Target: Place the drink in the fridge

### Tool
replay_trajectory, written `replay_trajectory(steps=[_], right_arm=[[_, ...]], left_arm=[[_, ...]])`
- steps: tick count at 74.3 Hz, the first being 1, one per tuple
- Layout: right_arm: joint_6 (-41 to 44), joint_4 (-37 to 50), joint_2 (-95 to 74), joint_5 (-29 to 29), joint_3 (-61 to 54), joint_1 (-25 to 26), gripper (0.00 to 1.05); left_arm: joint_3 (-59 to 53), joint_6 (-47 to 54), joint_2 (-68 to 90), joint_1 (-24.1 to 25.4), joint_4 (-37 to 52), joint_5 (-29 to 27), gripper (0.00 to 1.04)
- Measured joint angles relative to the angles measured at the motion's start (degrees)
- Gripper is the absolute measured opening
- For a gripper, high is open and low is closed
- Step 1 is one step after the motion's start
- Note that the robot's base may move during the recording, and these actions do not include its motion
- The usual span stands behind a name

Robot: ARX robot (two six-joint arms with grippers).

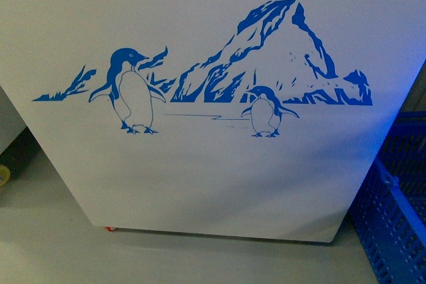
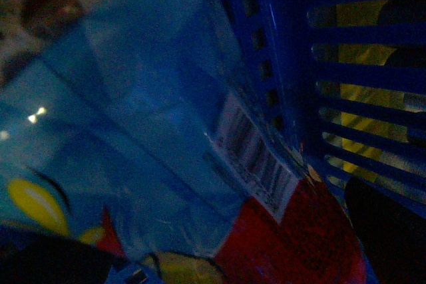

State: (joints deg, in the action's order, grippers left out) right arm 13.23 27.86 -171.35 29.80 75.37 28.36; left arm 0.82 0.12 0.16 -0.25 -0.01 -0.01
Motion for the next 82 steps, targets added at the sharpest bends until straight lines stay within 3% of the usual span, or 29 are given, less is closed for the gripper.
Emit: replay_trajectory(steps=[18,37,52,82], right_arm=[[-0.72,-2.82,-0.28,-1.07,1.29,-0.02,0.96],[-0.13,-2.73,-0.07,-2.29,0.02,-0.7,0.66],[-0.68,-2.01,2.38,-6.08,-3.61,-1.97,0.49],[-4.98,5.95,25.07,-15.1,-21.55,-8.57,0.41]], left_arm=[[0.0,0.0,0.0,0.0,0.0,0.0,0.97],[0.0,0.0,0.0,0.0,0.0,0.0,0.97],[0.0,0.0,0.0,0.0,0.0,0.0,0.97],[0.0,0.0,0.0,0.0,0.0,0.0,0.97]])
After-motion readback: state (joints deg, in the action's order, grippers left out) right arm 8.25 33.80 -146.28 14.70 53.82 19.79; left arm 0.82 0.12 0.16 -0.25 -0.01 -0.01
